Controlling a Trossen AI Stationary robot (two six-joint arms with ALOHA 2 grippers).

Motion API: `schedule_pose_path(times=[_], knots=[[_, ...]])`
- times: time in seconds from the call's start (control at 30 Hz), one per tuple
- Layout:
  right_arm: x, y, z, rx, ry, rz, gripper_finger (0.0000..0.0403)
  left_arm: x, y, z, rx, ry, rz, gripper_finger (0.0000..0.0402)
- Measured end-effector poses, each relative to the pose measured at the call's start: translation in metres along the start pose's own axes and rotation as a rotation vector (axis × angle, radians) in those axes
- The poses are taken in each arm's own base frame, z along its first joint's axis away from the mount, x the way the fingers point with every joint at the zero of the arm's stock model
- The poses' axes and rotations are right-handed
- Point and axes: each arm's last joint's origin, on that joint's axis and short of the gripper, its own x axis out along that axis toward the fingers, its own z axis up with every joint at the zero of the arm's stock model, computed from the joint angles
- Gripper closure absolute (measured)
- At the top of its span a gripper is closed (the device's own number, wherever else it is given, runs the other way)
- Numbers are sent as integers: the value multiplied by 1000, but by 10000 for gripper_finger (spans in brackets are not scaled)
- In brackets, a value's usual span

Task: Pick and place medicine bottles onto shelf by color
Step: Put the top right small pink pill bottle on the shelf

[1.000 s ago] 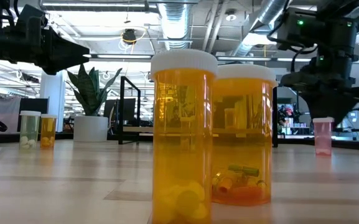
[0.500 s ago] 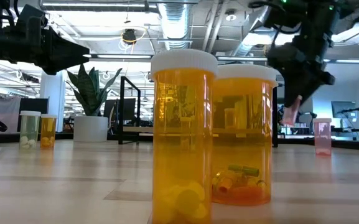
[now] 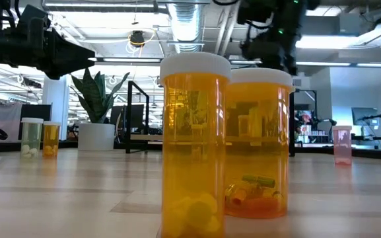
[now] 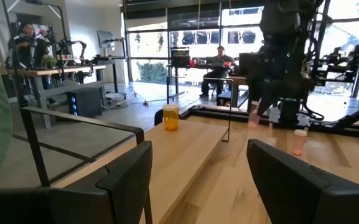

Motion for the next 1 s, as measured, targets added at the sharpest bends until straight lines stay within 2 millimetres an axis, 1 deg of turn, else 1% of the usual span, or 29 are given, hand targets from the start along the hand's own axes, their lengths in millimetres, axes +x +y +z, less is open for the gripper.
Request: schedule_pose_path(times=[0.1, 0.27, 0.4, 0.5, 0.7, 0.87, 1.0], knots=[[-1, 0, 17, -91, -21, 30, 284, 0, 0, 0, 0, 1, -1, 152], [5, 0, 35, -323, -2, 97, 284, 0, 0, 0, 0, 0, 0, 152], [14, -9, 50, -421, 8, 109, 284, 0, 0, 0, 0, 0, -1, 152], [22, -21, 61, -447, 24, 99, 284, 0, 0, 0, 0, 0, 0, 152], [36, -50, 86, -494, 30, 160, 284, 0, 0, 0, 0, 0, 0, 152], [46, -77, 106, -497, 29, 135, 284, 0, 0, 0, 0, 0, 0, 152], [54, -92, 120, -533, 32, 125, 284, 0, 0, 0, 0, 0, 0, 152]])
